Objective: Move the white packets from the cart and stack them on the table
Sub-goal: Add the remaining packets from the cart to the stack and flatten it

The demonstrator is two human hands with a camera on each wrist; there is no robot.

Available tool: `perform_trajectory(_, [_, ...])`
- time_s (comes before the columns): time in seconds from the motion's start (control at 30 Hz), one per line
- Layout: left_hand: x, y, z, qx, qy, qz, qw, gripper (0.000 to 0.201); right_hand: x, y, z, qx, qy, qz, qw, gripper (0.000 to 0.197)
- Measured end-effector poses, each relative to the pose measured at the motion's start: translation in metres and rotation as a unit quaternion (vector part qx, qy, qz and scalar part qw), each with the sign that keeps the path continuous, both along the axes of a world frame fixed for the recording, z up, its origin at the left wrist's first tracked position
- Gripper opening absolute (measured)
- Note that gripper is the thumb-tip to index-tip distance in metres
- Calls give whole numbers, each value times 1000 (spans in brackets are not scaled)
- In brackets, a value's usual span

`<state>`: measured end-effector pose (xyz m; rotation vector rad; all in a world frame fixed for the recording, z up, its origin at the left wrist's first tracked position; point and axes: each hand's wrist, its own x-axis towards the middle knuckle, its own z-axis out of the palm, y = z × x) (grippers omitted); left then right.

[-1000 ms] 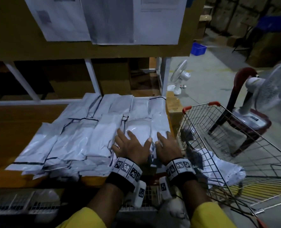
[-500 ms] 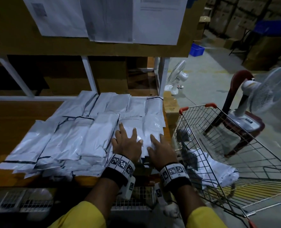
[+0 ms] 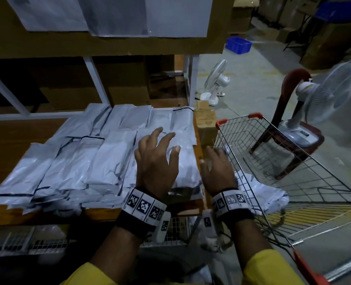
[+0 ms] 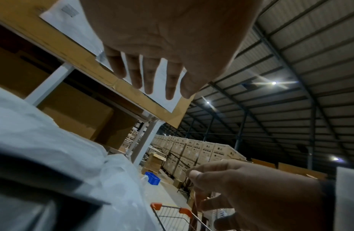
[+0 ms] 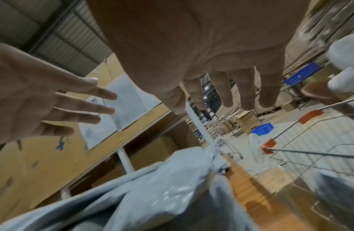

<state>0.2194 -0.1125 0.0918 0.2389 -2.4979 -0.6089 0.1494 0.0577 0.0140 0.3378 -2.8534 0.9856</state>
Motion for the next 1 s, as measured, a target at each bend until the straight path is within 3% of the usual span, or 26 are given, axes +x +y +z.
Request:
perform_trajectory(0.13, [10,28,-6,59,8,-129,990,39,7,35,-5,-9,1,-19,1000,46])
perform_trajectory(0.37, [32,65,-63,91,-84,-268,956,41,45,86,-35,3,-65,-90,994,44])
perform_trajectory(0.63, [50,60,-168,43,-177,-455,872,38,145,82,-109,-6,-117,-224,968,46])
perform_trajectory(0.8, [79,54,-229,9,-237,-524,818,38,207,68,-159,-12,-185,-269,945,48])
perform_trajectory(1.0, [107,78,-331,-91,-340,-526,774,49,239,84,-242,11,-211,-302,930,40])
